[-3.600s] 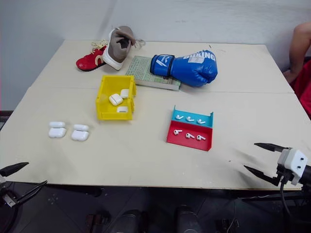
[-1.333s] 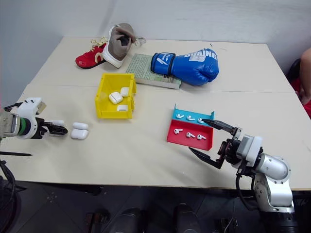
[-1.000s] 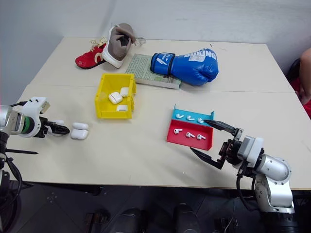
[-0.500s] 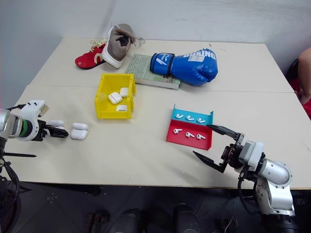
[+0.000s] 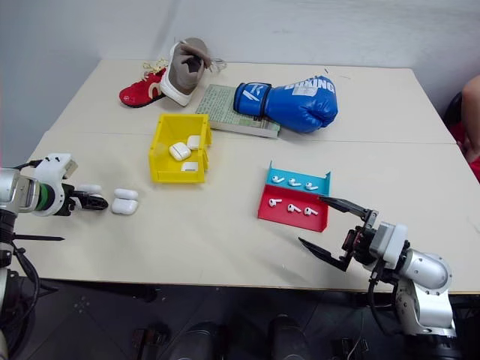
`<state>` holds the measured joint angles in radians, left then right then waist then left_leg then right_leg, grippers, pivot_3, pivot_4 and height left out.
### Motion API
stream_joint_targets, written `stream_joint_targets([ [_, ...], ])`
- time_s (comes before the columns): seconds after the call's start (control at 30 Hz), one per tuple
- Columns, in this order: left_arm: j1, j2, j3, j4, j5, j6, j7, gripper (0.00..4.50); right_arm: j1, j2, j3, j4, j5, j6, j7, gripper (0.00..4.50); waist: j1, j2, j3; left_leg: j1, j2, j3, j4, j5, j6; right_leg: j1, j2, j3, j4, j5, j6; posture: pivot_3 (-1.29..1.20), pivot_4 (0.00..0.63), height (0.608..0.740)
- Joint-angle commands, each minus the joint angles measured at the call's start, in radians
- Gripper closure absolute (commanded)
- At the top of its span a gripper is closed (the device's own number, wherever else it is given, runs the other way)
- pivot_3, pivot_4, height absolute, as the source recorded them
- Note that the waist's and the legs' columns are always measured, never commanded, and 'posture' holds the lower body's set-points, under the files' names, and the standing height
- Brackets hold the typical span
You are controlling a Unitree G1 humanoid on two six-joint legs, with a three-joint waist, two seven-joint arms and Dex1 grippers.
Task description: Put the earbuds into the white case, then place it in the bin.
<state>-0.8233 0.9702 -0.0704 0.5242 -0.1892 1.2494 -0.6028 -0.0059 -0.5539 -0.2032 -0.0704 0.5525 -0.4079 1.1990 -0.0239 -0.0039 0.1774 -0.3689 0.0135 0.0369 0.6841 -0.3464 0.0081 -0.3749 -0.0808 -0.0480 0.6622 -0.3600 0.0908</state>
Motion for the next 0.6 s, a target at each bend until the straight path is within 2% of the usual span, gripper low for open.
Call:
stream_joint_targets([
  [0.03,0.016,-0.011,0.013,0.021,0.020,-0.009,0.012,1.47,0.012,-0.007,-0.033,-0.001,0.022,-0.029,0.012,0.00,0.001,0.000,0.000,0.000,0.000,0.000,0.000,0.000,0.000,0.000,0.000,0.000,0.000,0.000,0.000,0.00,0.150,0.740],
  [0.07,0.021,-0.010,0.022,0.019,0.019,-0.016,0.009,1.71,0.015,-0.007,-0.035,0.005,0.023,-0.034,0.016,0.00,0.001,0.000,0.000,0.000,0.000,0.000,0.000,0.000,0.000,0.000,0.000,0.000,0.000,0.000,0.000,0.00,0.150,0.740],
  [0.2,0.056,0.014,0.067,-0.012,0.006,-0.040,-0.014,1.74,0.030,-0.011,-0.038,0.000,0.025,-0.037,0.017,0.00,0.001,0.000,0.000,0.000,0.000,0.000,0.000,0.000,0.000,0.000,0.000,0.000,0.000,0.000,0.000,0.00,0.150,0.740],
  [0.3,0.128,0.057,0.154,-0.081,-0.035,-0.119,-0.074,1.74,0.049,-0.016,-0.040,-0.030,0.024,-0.029,0.000,0.00,-0.005,0.000,0.000,0.000,0.000,0.000,0.000,0.000,0.000,0.000,0.000,0.000,0.000,0.000,0.000,0.00,0.150,0.740],
  [0.47,0.329,0.085,0.440,-0.258,-0.155,-0.439,-0.241,1.74,0.082,-0.036,-0.051,-0.108,0.019,0.014,-0.050,0.00,-0.004,-0.001,0.000,-0.002,0.002,0.000,0.000,0.000,0.000,-0.001,0.000,0.000,-0.002,0.000,0.000,0.00,0.150,0.740],
  [0.53,0.450,0.036,0.579,-0.381,-0.234,-0.624,-0.364,1.74,0.094,-0.049,-0.061,-0.135,0.015,0.040,-0.073,0.00,-0.002,-0.001,0.000,-0.002,0.002,-0.001,0.000,0.000,0.000,-0.001,0.000,0.000,-0.002,0.000,0.000,0.00,0.150,0.740],
  [0.6,0.541,-0.029,0.676,-0.516,-0.343,-0.683,-0.456,1.74,0.101,-0.064,-0.072,-0.150,0.014,0.064,-0.088,0.00,0.000,-0.001,0.000,-0.002,0.001,-0.001,-0.001,-0.001,0.000,0.000,-0.002,-0.001,-0.004,0.000,0.000,0.00,0.150,0.740],
])
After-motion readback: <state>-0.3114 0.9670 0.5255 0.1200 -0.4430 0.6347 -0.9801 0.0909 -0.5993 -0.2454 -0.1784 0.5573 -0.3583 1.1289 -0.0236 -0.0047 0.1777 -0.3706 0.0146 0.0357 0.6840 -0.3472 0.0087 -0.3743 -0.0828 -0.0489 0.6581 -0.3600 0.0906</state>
